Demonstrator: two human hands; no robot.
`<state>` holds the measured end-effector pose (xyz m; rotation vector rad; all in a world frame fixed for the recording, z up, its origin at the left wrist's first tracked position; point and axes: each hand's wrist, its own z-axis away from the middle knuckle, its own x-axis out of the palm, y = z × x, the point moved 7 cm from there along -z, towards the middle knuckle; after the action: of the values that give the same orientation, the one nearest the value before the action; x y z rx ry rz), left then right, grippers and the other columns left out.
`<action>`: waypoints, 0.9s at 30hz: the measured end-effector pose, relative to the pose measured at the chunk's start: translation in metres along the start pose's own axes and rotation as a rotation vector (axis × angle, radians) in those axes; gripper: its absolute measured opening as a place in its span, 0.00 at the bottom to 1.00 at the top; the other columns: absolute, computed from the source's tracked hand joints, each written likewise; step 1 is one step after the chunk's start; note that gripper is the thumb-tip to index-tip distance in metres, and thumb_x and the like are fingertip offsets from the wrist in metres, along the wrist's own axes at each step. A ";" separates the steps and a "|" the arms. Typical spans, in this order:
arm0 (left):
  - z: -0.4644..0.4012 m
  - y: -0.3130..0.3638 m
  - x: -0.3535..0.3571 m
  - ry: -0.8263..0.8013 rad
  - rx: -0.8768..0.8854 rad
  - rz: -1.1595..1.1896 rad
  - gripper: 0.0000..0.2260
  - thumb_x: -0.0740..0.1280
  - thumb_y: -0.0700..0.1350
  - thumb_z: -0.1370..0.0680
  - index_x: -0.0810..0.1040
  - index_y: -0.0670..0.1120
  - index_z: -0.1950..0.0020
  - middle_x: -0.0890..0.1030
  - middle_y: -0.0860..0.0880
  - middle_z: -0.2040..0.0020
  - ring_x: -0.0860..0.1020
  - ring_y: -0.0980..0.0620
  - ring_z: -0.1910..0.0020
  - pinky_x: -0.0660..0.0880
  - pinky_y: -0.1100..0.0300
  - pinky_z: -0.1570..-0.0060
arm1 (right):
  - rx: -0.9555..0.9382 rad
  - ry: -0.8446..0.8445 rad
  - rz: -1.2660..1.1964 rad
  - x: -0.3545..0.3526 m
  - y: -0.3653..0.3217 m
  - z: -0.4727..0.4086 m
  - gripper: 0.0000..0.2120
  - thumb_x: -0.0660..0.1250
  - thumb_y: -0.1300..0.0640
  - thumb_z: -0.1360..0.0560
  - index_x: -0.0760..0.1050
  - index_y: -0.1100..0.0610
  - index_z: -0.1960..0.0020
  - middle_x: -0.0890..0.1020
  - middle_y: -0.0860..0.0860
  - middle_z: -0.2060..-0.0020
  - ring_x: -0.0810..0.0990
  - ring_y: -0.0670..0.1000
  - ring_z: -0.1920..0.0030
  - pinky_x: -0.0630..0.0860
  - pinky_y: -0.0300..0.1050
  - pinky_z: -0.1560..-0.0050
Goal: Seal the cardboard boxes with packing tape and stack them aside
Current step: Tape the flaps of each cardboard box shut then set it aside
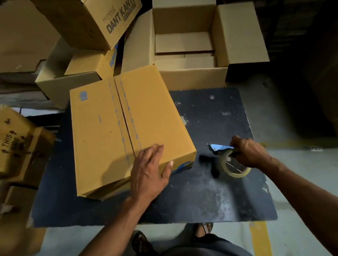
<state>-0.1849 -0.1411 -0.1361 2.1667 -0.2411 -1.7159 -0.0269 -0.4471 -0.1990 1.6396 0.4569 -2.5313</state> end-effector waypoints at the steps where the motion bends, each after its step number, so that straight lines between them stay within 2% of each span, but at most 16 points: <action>1: 0.003 0.006 -0.009 0.023 -0.080 0.145 0.26 0.61 0.64 0.19 0.81 0.46 0.33 0.83 0.49 0.39 0.80 0.51 0.42 0.81 0.49 0.43 | -0.006 0.034 -0.054 -0.010 -0.008 0.011 0.12 0.71 0.51 0.22 0.72 0.51 0.42 0.82 0.54 0.55 0.78 0.57 0.59 0.67 0.46 0.66; 3: 0.013 0.015 -0.016 -0.061 -0.335 0.520 0.26 0.62 0.68 0.20 0.85 0.48 0.45 0.86 0.53 0.52 0.83 0.54 0.57 0.83 0.49 0.55 | -0.056 0.131 -0.178 -0.037 -0.030 0.033 0.14 0.74 0.52 0.24 0.71 0.50 0.45 0.81 0.49 0.58 0.78 0.57 0.61 0.67 0.46 0.68; 4: 0.020 0.019 -0.010 -0.171 -0.511 0.728 0.28 0.61 0.70 0.21 0.85 0.47 0.47 0.87 0.52 0.55 0.84 0.53 0.59 0.83 0.50 0.57 | -0.095 0.187 -0.242 -0.052 -0.043 0.045 0.15 0.75 0.54 0.25 0.71 0.50 0.46 0.81 0.47 0.59 0.79 0.57 0.61 0.69 0.47 0.67; 6: 0.036 0.029 0.004 -0.408 -0.866 1.121 0.33 0.57 0.73 0.23 0.84 0.45 0.43 0.88 0.49 0.53 0.84 0.48 0.56 0.80 0.54 0.62 | -0.174 0.269 -0.298 -0.079 -0.075 0.067 0.19 0.77 0.57 0.29 0.70 0.49 0.45 0.81 0.45 0.57 0.80 0.57 0.59 0.70 0.48 0.63; 8: 0.042 0.034 0.003 -0.524 -1.066 1.383 0.39 0.55 0.76 0.24 0.82 0.42 0.39 0.88 0.44 0.48 0.83 0.43 0.54 0.77 0.54 0.63 | -0.287 0.312 -0.276 -0.096 -0.116 0.087 0.23 0.76 0.57 0.32 0.69 0.47 0.43 0.81 0.45 0.53 0.81 0.57 0.56 0.73 0.50 0.61; 10: 0.038 0.033 -0.012 -0.521 -1.116 1.549 0.43 0.55 0.77 0.25 0.81 0.40 0.38 0.87 0.41 0.45 0.82 0.41 0.52 0.76 0.53 0.61 | -0.398 0.320 -0.277 -0.106 -0.156 0.104 0.24 0.72 0.52 0.35 0.68 0.44 0.41 0.82 0.45 0.48 0.82 0.58 0.54 0.78 0.54 0.60; 12: 0.032 0.024 -0.035 -0.454 -1.099 1.641 0.41 0.55 0.76 0.25 0.83 0.41 0.41 0.86 0.41 0.48 0.82 0.42 0.52 0.74 0.52 0.58 | -0.460 0.310 -0.227 -0.108 -0.190 0.113 0.26 0.66 0.42 0.35 0.67 0.41 0.38 0.79 0.44 0.44 0.81 0.57 0.52 0.79 0.56 0.60; 15: 0.035 -0.006 -0.069 -0.312 -1.070 1.627 0.35 0.57 0.71 0.21 0.84 0.41 0.41 0.86 0.41 0.48 0.82 0.42 0.50 0.75 0.51 0.55 | -0.506 0.290 -0.050 -0.100 -0.232 0.114 0.31 0.67 0.33 0.32 0.65 0.39 0.32 0.74 0.43 0.42 0.79 0.52 0.53 0.77 0.50 0.63; 18: 0.052 -0.036 -0.093 -0.262 -1.065 1.643 0.29 0.61 0.65 0.20 0.83 0.40 0.39 0.86 0.40 0.46 0.82 0.41 0.47 0.76 0.47 0.48 | -0.586 0.268 0.121 -0.088 -0.268 0.112 0.35 0.72 0.33 0.29 0.64 0.40 0.27 0.71 0.44 0.43 0.78 0.50 0.52 0.73 0.44 0.65; 20: 0.068 -0.055 -0.104 -0.222 -1.078 1.679 0.25 0.64 0.61 0.20 0.82 0.41 0.38 0.87 0.40 0.46 0.84 0.41 0.48 0.75 0.47 0.47 | -0.669 0.222 0.174 -0.081 -0.293 0.113 0.36 0.72 0.36 0.28 0.62 0.41 0.25 0.70 0.45 0.44 0.78 0.51 0.53 0.75 0.44 0.65; 24: 0.098 -0.091 -0.114 -0.085 -1.189 1.810 0.20 0.69 0.56 0.23 0.83 0.41 0.41 0.85 0.42 0.55 0.82 0.45 0.59 0.75 0.51 0.55 | -0.804 0.141 0.077 -0.075 -0.347 0.119 0.36 0.72 0.35 0.27 0.61 0.40 0.25 0.70 0.46 0.44 0.79 0.53 0.54 0.78 0.51 0.62; 27: 0.117 -0.111 -0.113 0.051 -1.298 1.905 0.15 0.68 0.53 0.20 0.83 0.42 0.45 0.80 0.44 0.59 0.77 0.48 0.64 0.74 0.54 0.63 | -0.917 0.073 0.032 -0.067 -0.391 0.123 0.35 0.73 0.38 0.27 0.62 0.40 0.25 0.71 0.46 0.43 0.79 0.54 0.51 0.79 0.53 0.58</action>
<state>-0.3359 -0.0202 -0.0993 0.3388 -0.6106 -0.2812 -0.1989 -0.1176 -0.0143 1.3164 1.3217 -1.7556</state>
